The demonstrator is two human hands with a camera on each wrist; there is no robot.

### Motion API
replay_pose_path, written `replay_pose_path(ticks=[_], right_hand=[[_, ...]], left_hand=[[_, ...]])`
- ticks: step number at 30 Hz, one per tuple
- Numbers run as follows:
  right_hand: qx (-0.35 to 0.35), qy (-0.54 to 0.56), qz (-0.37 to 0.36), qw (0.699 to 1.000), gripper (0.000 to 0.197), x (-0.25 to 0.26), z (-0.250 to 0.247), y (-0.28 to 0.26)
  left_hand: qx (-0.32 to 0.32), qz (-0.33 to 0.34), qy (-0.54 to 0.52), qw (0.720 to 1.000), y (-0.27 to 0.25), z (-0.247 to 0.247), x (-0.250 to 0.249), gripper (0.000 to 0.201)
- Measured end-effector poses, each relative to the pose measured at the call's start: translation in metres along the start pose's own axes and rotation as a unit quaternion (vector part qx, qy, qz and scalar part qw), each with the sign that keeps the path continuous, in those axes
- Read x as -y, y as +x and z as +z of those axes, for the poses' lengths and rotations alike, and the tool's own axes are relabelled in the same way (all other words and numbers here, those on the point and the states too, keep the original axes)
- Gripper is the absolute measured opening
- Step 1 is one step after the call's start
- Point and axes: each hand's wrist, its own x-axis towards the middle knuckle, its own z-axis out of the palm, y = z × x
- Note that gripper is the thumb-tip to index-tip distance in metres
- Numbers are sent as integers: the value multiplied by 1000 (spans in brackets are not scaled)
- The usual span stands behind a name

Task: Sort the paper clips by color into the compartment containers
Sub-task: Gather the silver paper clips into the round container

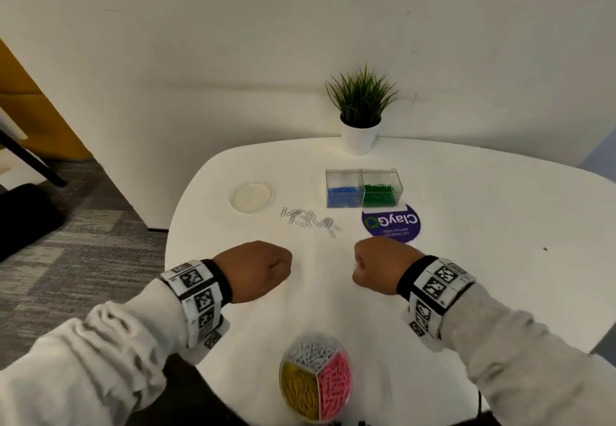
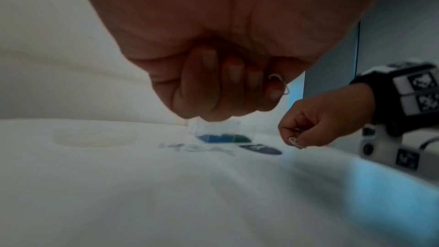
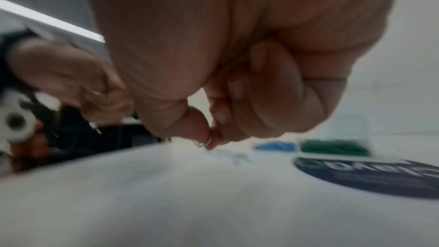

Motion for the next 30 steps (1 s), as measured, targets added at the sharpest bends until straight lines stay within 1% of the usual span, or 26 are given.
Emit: replay_pose_path(ticks=[2,4,5,7,8,10,14,17,22,26,28,29,30], right_hand=[[-11,19,-74,997,12,26,0,-35],[-14,8,-148,989,11,50,7,-62],[-11,-16,-177,984,11,60,14,-69],[-6,-70,-212,975,10,72,29,-75],[-8,-83,-217,973,7,75,36,-75],[-17,-81,-206,975,7,77,45,-75],[5,-5,-199,980,34,76,41,-79],[15,61,-201,978,42,79,27,-82],[25,114,-197,973,38,81,16,-86],[-11,138,-160,977,31,66,2,-83],[-16,118,-138,983,26,55,-2,-81],[1,111,-125,986,30,50,-1,-81],[30,108,-111,987,41,47,2,-80]], left_hand=[[-3,23,-19,1000,-24,8,-14,37],[-5,14,8,1000,-38,18,-21,36],[-4,2,22,1000,-42,23,-22,35],[-1,-21,26,999,-45,27,-23,31],[-3,-28,16,999,-47,29,-24,28],[-14,-26,-9,1000,-51,29,-28,20],[-16,-9,-11,1000,-54,29,-39,19],[-20,-25,-41,999,-54,27,-43,15],[-46,-56,-109,991,-60,21,-41,17],[-75,-60,-170,981,-64,22,-43,17],[-75,-36,-142,986,-65,25,-46,17],[-71,-8,-108,992,-65,28,-49,17],[-66,31,-70,995,-65,32,-52,17]])
